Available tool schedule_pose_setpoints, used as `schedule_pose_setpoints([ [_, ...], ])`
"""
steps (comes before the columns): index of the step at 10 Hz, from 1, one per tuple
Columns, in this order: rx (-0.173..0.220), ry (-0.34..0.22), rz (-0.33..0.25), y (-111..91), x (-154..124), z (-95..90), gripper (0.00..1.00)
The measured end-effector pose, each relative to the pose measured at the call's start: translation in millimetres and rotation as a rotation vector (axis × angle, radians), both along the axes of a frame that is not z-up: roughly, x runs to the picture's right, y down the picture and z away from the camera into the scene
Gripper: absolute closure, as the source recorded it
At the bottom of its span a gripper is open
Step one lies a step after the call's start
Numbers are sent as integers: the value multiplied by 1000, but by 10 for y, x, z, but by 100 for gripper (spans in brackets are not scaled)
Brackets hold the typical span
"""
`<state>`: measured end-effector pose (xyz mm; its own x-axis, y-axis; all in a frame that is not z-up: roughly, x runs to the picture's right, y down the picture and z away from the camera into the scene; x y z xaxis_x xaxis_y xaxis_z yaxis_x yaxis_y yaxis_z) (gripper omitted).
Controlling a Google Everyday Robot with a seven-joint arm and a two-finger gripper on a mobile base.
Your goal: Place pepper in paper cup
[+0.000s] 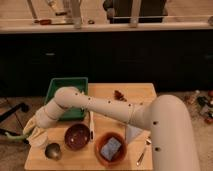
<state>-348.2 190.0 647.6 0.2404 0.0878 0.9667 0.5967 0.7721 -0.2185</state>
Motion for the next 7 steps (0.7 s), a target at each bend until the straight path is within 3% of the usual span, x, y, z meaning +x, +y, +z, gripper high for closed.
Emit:
schedule_pose_setpoints([
  [7,-113,-52,55,106,-74,66,100],
])
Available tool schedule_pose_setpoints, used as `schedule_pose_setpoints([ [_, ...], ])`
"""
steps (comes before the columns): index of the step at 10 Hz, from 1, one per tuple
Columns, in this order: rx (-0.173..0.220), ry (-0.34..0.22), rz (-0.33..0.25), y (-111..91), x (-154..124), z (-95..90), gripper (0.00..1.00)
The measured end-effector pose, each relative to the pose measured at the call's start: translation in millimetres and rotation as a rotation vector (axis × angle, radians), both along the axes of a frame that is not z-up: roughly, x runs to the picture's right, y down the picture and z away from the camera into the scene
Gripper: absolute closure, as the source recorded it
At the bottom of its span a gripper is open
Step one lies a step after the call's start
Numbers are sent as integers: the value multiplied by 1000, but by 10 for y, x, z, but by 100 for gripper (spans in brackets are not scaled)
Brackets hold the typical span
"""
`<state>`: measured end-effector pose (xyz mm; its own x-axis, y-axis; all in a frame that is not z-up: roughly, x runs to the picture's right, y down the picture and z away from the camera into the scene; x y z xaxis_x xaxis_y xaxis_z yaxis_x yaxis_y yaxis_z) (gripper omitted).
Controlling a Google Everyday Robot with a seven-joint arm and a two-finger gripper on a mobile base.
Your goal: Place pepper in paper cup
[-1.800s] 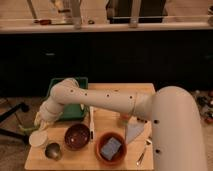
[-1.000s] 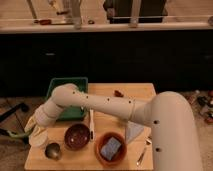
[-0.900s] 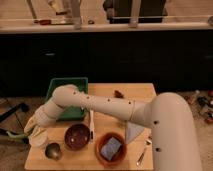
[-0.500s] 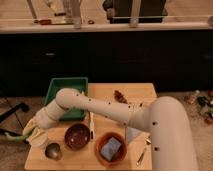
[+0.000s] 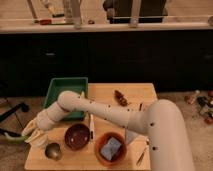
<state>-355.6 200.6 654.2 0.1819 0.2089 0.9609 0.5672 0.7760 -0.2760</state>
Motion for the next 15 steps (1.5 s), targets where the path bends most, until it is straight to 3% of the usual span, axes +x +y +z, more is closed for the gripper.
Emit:
schedule_pose_setpoints([
  [11,-108,-27,64,68,84,235,98],
  [13,-128,-31,69,75,93,250,83],
  [15,-146,-34,74,92,113,256,61],
])
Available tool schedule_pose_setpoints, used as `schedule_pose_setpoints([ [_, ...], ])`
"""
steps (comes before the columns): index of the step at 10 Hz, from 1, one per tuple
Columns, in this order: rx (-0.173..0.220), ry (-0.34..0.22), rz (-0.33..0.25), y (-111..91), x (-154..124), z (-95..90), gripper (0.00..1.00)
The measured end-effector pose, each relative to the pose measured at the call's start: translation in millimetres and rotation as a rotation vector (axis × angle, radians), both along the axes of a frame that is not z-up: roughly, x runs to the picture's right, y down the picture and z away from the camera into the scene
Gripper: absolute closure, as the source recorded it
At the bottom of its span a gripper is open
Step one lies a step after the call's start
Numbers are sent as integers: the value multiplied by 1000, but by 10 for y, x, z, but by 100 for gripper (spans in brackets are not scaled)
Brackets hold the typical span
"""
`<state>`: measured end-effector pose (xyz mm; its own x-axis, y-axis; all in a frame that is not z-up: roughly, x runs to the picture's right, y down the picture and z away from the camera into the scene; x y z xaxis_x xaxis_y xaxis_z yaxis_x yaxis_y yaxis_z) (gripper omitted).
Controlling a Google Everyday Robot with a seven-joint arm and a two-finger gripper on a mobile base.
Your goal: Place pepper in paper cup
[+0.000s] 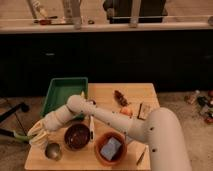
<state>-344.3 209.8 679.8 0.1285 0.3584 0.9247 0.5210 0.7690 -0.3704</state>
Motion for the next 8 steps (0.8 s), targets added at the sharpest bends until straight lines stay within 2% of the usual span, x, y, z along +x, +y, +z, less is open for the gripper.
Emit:
schedule_pose_setpoints([
  [2,-8,-3,1,22,12,-7,43],
  [3,-11,-4,1,35,16,-14,31],
  [4,-12,-5,0,45,19,-18,24],
  [5,-12,-5,0,52,21,-23,20],
  [8,-12,-5,7,52,39,-38,20],
])
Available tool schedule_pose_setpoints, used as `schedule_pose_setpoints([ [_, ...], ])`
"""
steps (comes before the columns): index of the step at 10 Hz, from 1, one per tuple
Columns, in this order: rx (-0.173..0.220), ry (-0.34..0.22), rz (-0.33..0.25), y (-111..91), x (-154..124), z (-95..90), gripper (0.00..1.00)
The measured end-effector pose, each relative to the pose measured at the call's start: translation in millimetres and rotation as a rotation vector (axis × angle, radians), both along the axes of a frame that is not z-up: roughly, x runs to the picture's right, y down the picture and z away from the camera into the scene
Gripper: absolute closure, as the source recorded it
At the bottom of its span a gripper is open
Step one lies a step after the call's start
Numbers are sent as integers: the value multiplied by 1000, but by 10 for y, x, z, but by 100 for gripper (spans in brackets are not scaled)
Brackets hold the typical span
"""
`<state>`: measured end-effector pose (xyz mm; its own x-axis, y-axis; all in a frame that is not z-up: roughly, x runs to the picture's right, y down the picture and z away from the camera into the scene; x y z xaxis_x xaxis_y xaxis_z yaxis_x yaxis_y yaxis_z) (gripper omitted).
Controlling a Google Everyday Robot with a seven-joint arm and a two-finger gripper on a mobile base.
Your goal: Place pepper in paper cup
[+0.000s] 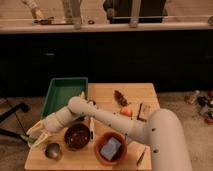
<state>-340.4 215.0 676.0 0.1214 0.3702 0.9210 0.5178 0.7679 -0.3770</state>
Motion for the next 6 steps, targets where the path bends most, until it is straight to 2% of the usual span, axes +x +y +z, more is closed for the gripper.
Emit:
schedule_pose_setpoints([
  [6,51,30,61,-216,236,-34,20],
])
